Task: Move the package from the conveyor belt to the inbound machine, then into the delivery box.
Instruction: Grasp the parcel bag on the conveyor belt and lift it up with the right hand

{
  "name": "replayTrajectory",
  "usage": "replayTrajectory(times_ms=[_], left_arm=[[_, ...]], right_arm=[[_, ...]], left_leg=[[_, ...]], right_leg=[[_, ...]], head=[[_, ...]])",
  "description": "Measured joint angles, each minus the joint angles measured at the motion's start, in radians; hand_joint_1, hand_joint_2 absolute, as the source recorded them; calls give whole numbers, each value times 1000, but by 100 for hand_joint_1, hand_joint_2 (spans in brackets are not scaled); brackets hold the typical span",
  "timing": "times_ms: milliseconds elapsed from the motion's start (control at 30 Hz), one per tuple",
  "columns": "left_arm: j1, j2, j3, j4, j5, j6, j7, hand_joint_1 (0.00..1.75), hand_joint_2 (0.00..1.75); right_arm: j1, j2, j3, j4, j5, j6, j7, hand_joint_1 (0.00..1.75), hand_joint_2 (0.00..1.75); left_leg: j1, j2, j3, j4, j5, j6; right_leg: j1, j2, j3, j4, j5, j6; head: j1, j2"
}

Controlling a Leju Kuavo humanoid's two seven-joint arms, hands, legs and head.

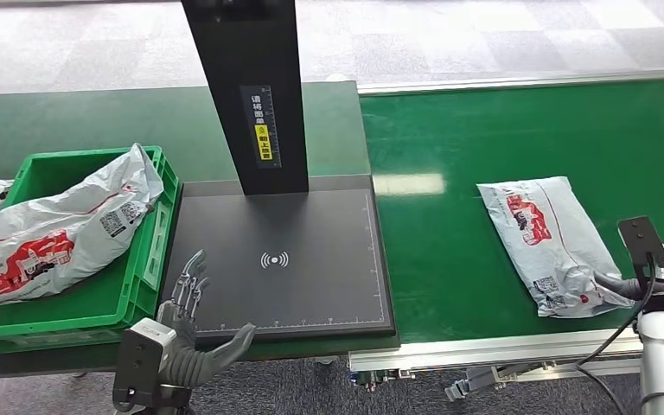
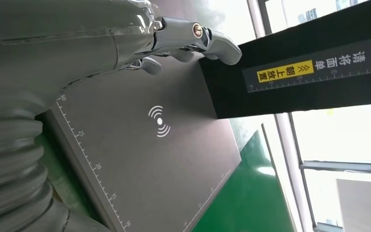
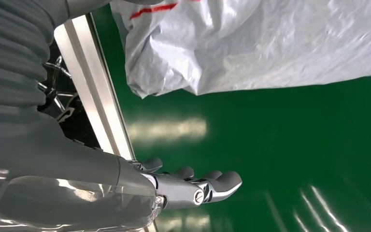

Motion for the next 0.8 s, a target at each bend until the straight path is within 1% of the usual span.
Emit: replayTrajectory(times_ms=[200, 300, 467, 800], left_arm=[[0, 0, 8, 2, 2, -2, 4, 0, 175], [0, -1, 12, 4, 7, -13, 6, 0, 175], [-1, -3, 16, 10, 10, -32, 6, 0, 175], [0, -3, 21, 12, 12, -33, 6, 0, 175]], right_arm=[[-70, -30, 0, 106, 41, 0, 3, 0, 175], [-95, -33, 2, 148, 54, 25, 3, 0, 175], [-87, -33, 5, 203, 29, 99, 6, 0, 175], [-75, -33, 4, 246, 14, 111, -8, 0, 175]], left_leg=[[0, 0, 0, 0, 0, 0], [0, 0, 0, 0, 0, 0], [0, -1, 0, 0, 0, 0], [0, -1, 0, 0, 0, 0]], right_leg=[[0, 0, 0, 0, 0, 0], [1, 0, 0, 0, 0, 0], [1, -1, 0, 0, 0, 0], [0, -1, 0, 0, 0, 0]], head=[[0, 0], [0, 0], [0, 0], [0, 0]])
